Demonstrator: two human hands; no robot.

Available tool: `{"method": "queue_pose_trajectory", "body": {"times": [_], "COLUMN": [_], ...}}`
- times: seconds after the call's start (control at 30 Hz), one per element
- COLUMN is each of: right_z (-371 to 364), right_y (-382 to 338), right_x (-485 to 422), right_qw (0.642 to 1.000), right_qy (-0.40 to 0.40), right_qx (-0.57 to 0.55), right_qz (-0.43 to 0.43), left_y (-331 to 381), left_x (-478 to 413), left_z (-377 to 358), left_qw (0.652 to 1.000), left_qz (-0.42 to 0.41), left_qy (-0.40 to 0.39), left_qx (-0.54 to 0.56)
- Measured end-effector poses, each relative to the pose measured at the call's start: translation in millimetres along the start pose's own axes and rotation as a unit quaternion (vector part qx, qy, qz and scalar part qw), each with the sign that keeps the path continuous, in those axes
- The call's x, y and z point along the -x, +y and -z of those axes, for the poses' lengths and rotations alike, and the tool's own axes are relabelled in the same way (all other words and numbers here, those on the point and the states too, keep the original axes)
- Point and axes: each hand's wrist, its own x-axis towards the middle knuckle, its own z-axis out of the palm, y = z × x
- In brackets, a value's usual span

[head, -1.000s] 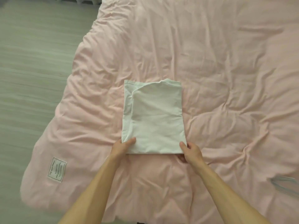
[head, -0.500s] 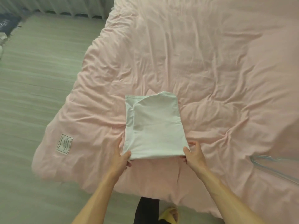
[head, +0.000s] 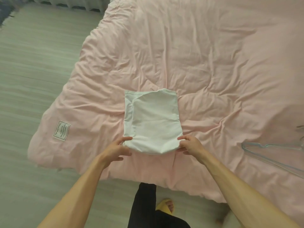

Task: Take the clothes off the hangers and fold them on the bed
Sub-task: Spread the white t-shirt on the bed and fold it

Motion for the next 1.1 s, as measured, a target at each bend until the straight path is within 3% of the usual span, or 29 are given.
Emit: {"method": "queue_pose_trajectory", "body": {"times": [0.07, 0.3, 0.37, 0.43, 0.6, 0.8, 1.1], "right_z": [5, 23, 24, 19, 6, -9, -21], "right_y": [-10, -36, -45, -59, -94, -117, -116], "right_x": [0, -32, -49, -70, -109, -170, -224], "right_qw": [1.000, 0.987, 0.974, 0.964, 0.960, 0.939, 0.923], "right_qy": [-0.017, 0.084, 0.140, 0.174, 0.214, 0.303, 0.355], "right_qx": [-0.001, 0.048, 0.075, 0.081, 0.064, 0.086, 0.117], "right_qz": [0.022, 0.125, 0.160, 0.182, 0.167, 0.136, 0.086], "left_y": [5, 26, 38, 55, 94, 124, 130], "left_x": [-3, -38, -54, -73, -126, -188, -246], "left_z": [5, 31, 36, 38, 36, 48, 66], "left_qw": [0.999, 0.963, 0.959, 0.968, 0.962, 0.935, 0.931], "left_qz": [-0.020, -0.172, -0.168, -0.164, -0.144, -0.138, -0.114], "left_qy": [-0.019, 0.156, 0.194, 0.183, 0.228, 0.319, 0.308], "left_qx": [-0.036, -0.135, -0.123, -0.053, 0.046, -0.066, -0.157]}}
